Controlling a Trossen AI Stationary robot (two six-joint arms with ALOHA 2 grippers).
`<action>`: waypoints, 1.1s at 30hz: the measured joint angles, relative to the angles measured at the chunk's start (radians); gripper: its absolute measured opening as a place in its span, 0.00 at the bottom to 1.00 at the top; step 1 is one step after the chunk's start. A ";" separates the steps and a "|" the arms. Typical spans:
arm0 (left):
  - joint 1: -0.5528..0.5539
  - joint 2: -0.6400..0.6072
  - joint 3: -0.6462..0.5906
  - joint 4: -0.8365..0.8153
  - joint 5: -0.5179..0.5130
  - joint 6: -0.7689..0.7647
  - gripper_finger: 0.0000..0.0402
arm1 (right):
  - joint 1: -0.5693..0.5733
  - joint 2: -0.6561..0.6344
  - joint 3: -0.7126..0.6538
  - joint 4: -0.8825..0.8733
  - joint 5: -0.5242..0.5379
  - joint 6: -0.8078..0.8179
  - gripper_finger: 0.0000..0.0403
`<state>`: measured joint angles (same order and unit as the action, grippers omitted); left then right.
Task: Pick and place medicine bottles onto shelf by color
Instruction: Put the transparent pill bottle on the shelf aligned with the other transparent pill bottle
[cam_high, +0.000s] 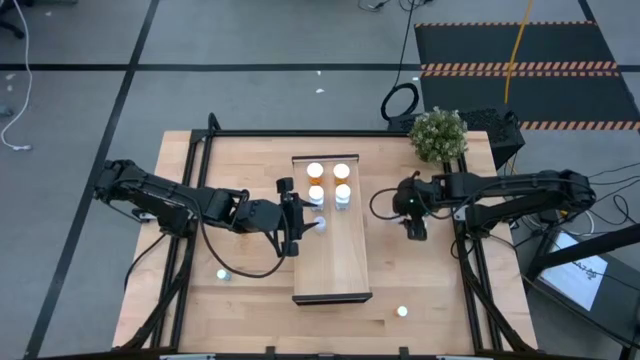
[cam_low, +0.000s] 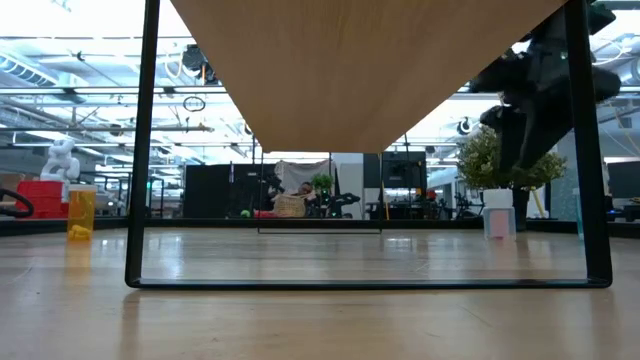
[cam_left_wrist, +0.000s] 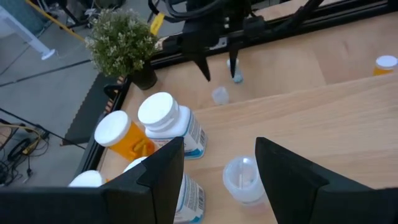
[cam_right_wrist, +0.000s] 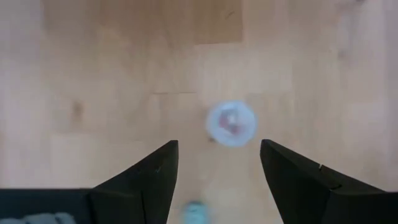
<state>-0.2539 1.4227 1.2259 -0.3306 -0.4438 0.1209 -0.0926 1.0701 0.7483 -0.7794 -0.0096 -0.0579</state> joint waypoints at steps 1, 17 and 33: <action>0.000 0.000 0.000 -0.001 0.000 -0.004 0.50 | -0.002 0.005 0.000 0.007 0.009 -0.043 0.56; 0.000 0.000 0.000 -0.005 0.000 -0.017 0.50 | -0.076 0.111 0.000 0.123 -0.123 -0.403 0.56; 0.000 0.000 0.000 -0.009 0.000 -0.016 0.50 | -0.098 0.213 0.000 0.143 -0.127 -0.589 0.56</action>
<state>-0.2540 1.4227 1.2259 -0.3393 -0.4438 0.1047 -0.1902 1.2835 0.7483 -0.6363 -0.1364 -0.6467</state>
